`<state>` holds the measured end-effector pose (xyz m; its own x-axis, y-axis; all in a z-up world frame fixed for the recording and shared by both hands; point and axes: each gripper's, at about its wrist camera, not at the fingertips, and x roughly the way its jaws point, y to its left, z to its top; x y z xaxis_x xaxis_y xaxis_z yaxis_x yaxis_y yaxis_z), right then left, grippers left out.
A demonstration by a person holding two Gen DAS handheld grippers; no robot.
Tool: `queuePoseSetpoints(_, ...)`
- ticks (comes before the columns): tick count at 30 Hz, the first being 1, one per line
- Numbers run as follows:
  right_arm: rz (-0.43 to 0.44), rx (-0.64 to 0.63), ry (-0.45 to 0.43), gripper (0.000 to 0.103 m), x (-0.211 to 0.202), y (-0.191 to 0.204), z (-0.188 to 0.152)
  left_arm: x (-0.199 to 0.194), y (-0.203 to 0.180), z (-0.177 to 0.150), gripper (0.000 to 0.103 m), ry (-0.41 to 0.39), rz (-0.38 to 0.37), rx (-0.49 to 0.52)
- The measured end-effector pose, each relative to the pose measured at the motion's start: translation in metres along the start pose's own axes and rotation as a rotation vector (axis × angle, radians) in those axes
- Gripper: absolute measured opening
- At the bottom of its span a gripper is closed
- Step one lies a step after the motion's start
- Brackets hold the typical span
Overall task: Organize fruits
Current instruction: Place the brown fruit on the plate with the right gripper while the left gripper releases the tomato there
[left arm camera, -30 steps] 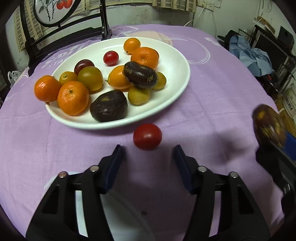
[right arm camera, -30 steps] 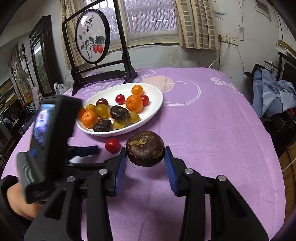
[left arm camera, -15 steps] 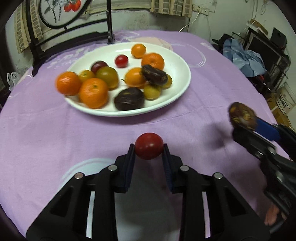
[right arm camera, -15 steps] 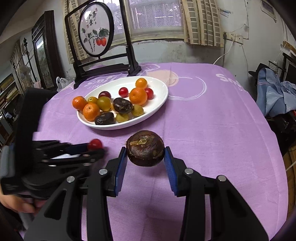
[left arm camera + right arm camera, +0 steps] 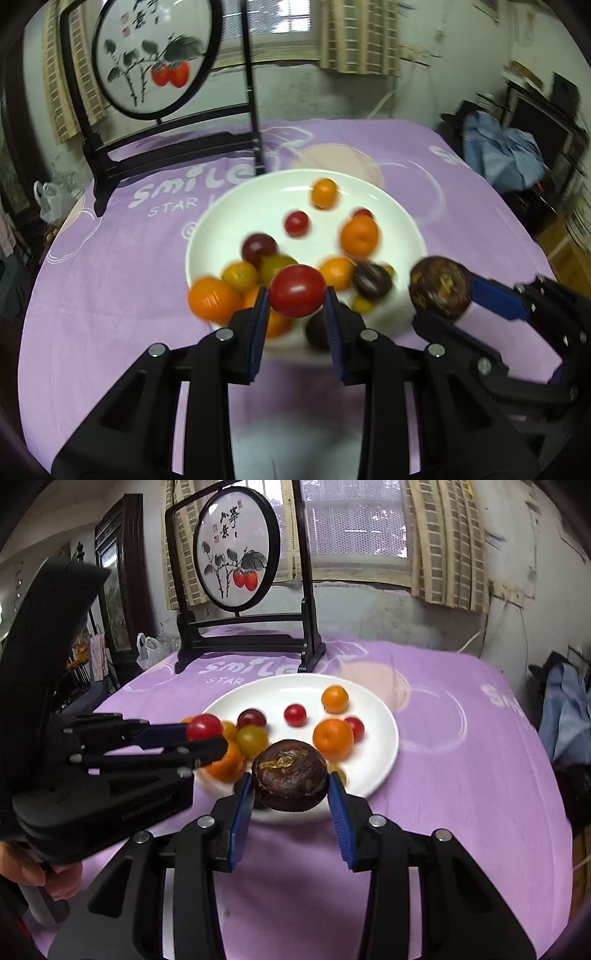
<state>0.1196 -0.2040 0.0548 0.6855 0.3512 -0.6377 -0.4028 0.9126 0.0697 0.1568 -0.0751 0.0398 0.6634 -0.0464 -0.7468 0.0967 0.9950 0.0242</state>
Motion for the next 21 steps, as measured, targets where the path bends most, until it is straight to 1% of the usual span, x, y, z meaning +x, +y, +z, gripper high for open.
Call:
queuePoseSetpoints(2,-0.019,-0.005,0.009,0.041,0.013,-0.003,0.006,0.012,0.011,0.012,0.030,0.008,0.015,-0.031)
queuePoseSetpoints(4,-0.020,0.000,0.023,0.041,0.030,-0.007,0.012,0.023,0.017,0.021,0.030,0.008,0.022,-0.039)
queuePoseSetpoints(6,-0.018,0.004,0.043,0.041,0.044,-0.009,0.015,0.030,0.021,0.025,0.030,0.012,0.037,-0.041)
queuePoseSetpoints(9,-0.020,0.011,0.062,0.042,0.060,-0.010,0.018,0.040,0.026,0.028,0.031,0.025,0.032,-0.066)
queuePoseSetpoints(10,-0.022,0.012,0.071,0.043,0.065,-0.010,0.018,0.042,0.027,0.028,0.035,0.022,0.038,-0.070)
queuePoseSetpoints(11,-0.035,0.009,0.069,0.047,0.067,-0.009,0.019,0.042,0.027,0.028,0.060,0.018,0.050,-0.071)
queuePoseSetpoints(12,-0.058,0.002,0.058,0.052,0.068,-0.007,0.018,0.041,0.027,0.027,0.073,0.006,0.080,-0.072)
queuePoseSetpoints(13,-0.067,0.001,0.048,0.054,0.067,-0.006,0.017,0.038,0.028,0.025,0.083,-0.015,0.101,-0.076)
queuePoseSetpoints(14,-0.078,0.002,0.041,0.055,0.066,-0.005,0.015,0.035,0.027,0.024,0.083,-0.035,0.111,-0.077)
queuePoseSetpoints(15,-0.080,0.002,0.041,0.055,0.065,-0.005,0.013,0.033,0.027,0.023,0.083,-0.039,0.108,-0.072)
queuePoseSetpoints(16,-0.076,0.002,0.044,0.055,0.063,-0.004,0.011,0.031,0.026,0.020,0.083,-0.030,0.094,-0.065)
queuePoseSetpoints(19,-0.080,-0.008,0.036,0.055,0.050,0.000,0.007,0.023,0.026,0.013,0.083,-0.036,0.099,-0.067)
queuePoseSetpoints(21,-0.070,-0.009,0.031,0.055,0.039,0.002,0.003,0.015,0.026,0.006,0.083,-0.038,0.089,-0.072)
